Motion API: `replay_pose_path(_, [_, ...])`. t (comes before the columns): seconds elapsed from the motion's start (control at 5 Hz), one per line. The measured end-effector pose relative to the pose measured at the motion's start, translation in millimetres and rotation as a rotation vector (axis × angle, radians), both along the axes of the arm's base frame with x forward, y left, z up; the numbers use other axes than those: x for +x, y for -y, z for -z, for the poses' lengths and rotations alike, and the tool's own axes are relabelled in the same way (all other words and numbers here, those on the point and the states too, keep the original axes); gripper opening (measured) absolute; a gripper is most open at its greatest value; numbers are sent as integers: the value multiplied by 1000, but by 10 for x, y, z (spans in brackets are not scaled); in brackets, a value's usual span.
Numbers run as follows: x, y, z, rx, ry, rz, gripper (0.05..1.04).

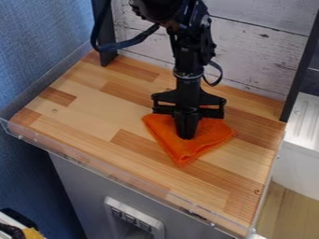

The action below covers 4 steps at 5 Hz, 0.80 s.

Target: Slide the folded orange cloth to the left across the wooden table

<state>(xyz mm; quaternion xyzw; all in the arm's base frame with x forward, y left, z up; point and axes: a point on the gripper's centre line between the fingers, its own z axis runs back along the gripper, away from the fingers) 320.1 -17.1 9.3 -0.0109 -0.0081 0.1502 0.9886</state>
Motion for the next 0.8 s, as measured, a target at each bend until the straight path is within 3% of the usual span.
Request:
replay_pose_path(0.4, [-37, -247, -1, 22, 11, 131, 62])
replay_pose_path(0.8, [-73, -510, -12, 34, -9, 220, 59])
